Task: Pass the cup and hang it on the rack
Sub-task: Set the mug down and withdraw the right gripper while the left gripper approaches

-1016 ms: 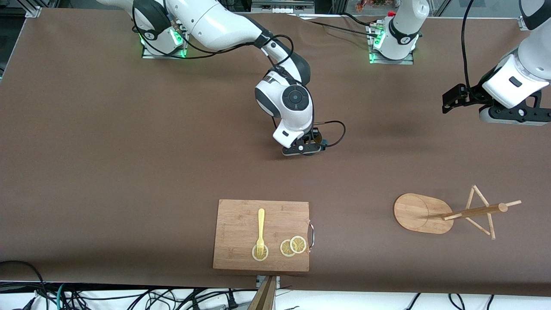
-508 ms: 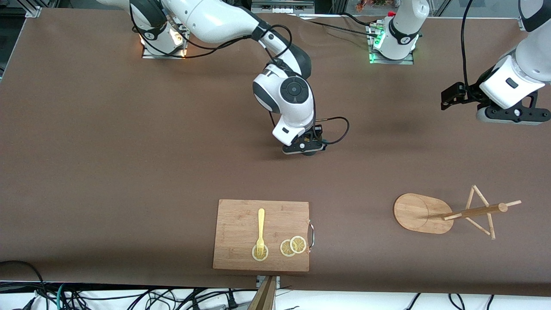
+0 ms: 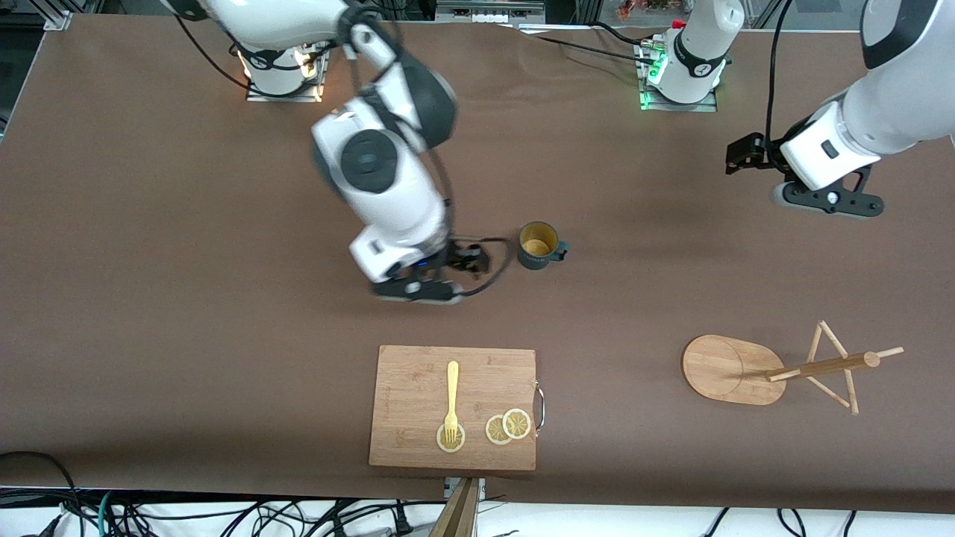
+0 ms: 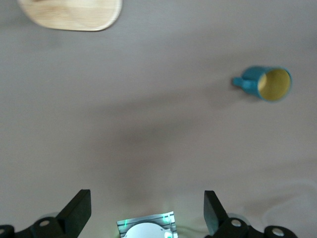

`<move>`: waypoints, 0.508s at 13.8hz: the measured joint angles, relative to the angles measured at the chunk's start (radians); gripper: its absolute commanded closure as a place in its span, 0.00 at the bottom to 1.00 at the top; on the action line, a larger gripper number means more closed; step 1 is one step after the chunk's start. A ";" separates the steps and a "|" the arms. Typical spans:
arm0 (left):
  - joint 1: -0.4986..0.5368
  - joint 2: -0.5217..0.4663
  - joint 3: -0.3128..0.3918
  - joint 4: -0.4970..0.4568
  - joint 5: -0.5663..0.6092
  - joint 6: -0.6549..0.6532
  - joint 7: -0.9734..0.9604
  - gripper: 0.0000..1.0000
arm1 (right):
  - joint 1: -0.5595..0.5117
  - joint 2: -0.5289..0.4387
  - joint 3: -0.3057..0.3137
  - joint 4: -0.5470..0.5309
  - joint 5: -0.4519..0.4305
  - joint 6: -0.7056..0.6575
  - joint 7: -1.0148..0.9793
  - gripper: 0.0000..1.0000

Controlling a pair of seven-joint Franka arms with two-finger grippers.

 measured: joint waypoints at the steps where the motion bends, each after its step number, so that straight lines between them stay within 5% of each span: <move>1: -0.003 0.005 -0.002 0.000 -0.013 -0.002 0.058 0.00 | -0.039 -0.035 -0.001 -0.003 0.003 -0.060 -0.041 0.00; 3: -0.001 0.026 -0.002 0.000 -0.062 -0.004 0.195 0.00 | -0.113 -0.130 -0.002 -0.054 0.004 -0.141 -0.133 0.00; 7: 0.005 0.102 0.000 -0.024 -0.141 0.041 0.498 0.00 | -0.236 -0.395 -0.047 -0.335 0.005 -0.195 -0.316 0.00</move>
